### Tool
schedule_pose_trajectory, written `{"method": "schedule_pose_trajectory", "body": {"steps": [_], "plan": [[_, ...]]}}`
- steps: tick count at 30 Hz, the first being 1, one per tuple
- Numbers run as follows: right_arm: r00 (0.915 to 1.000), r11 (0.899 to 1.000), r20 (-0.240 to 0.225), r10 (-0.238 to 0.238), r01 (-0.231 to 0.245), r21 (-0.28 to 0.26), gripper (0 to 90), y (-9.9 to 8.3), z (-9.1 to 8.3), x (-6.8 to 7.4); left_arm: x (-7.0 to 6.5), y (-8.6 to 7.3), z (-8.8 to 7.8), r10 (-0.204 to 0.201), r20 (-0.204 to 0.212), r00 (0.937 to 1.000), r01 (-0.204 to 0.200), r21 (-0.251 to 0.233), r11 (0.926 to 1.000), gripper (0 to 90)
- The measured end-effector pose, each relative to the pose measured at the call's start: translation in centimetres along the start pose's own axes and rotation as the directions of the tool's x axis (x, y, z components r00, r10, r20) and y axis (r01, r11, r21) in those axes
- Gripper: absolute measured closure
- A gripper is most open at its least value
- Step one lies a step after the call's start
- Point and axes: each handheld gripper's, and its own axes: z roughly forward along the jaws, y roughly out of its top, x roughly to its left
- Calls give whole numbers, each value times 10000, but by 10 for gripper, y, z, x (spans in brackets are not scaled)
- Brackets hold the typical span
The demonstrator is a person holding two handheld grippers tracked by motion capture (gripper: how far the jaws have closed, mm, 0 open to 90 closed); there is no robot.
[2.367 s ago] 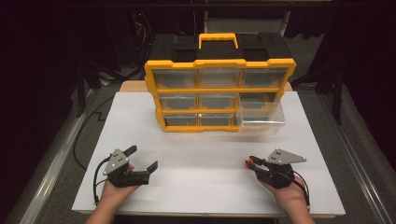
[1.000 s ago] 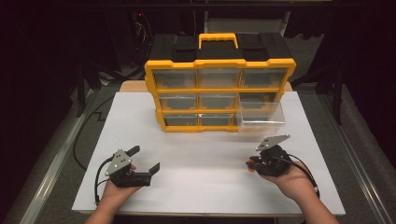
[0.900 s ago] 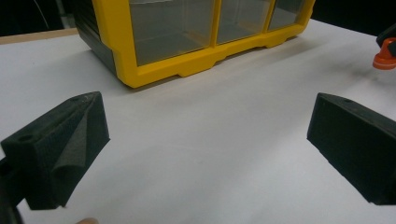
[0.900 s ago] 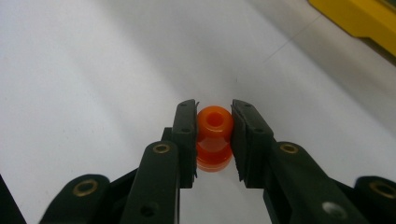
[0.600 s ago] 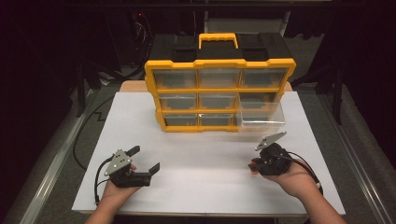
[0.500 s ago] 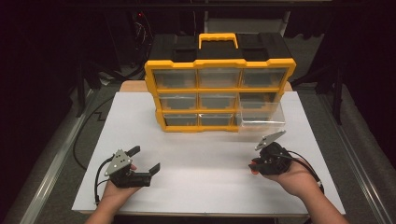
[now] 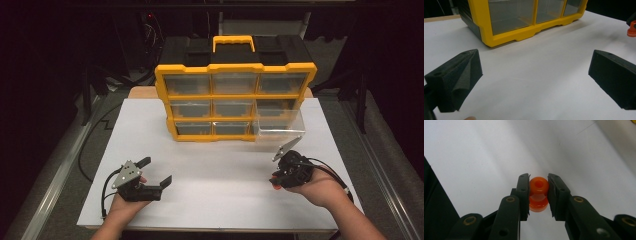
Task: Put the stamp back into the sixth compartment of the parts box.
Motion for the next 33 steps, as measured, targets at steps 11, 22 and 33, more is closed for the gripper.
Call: {"method": "schedule_pose_trajectory", "body": {"steps": [11, 22, 33], "plan": [[9991, 9988, -355, -228, 243, 427, 729, 3, -10, 0, 0, 0, 0, 25, 33, 10000, -25, 17, 10000, 3], [9969, 9974, -559, -556, 580, 421, 729, 11, -34, -2, 0, 0, -1, 21, 28, 10000, -21, 17, 10000, 3], [9973, 9974, -497, -547, 569, 450, 728, 20, -60, -5, 0, 0, -1, 38, 48, 10000, -38, 1, 10000, 3]]}}
